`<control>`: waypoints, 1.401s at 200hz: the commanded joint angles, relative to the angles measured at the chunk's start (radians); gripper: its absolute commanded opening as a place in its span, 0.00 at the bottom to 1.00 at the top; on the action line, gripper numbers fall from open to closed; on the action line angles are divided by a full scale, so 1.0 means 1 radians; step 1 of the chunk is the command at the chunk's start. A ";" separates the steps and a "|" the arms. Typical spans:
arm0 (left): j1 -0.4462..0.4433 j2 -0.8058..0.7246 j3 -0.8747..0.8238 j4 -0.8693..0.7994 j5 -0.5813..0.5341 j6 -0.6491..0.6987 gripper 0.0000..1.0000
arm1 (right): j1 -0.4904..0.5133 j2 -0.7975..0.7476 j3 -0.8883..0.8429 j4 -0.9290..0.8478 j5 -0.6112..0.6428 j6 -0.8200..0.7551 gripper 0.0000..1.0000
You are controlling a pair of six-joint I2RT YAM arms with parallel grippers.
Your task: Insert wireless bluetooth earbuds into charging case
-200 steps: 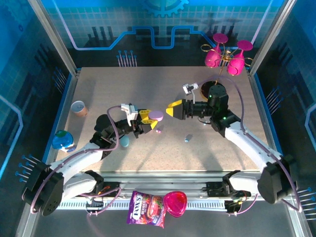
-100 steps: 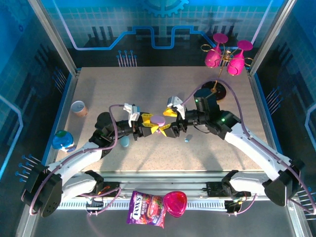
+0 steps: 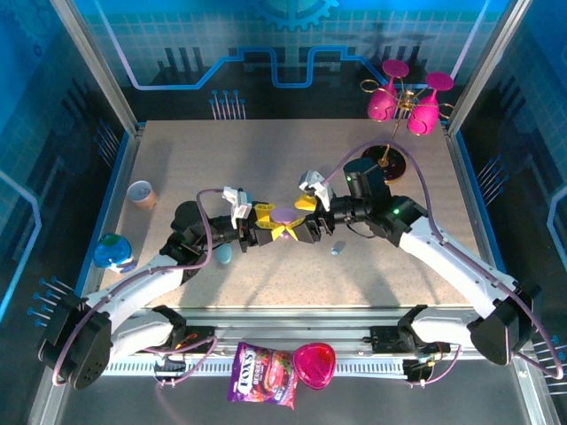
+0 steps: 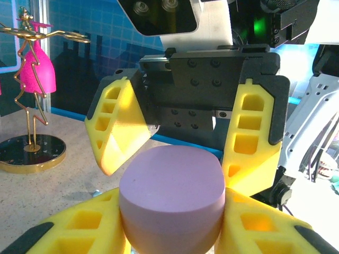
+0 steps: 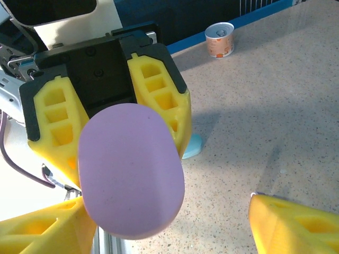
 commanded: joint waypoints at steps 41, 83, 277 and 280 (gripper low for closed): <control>-0.009 0.017 0.040 -0.022 0.040 0.045 0.23 | -0.049 -0.013 0.020 0.041 -0.026 0.056 0.75; -0.010 0.020 0.048 -0.017 0.064 0.039 0.23 | -0.062 0.013 0.024 0.074 0.037 0.117 0.73; -0.008 0.042 0.040 0.014 0.078 0.056 0.23 | -0.110 -0.040 0.019 0.104 0.024 0.106 0.93; -0.008 0.043 0.040 0.015 0.077 0.057 0.23 | -0.110 -0.044 0.013 0.116 0.003 0.109 0.95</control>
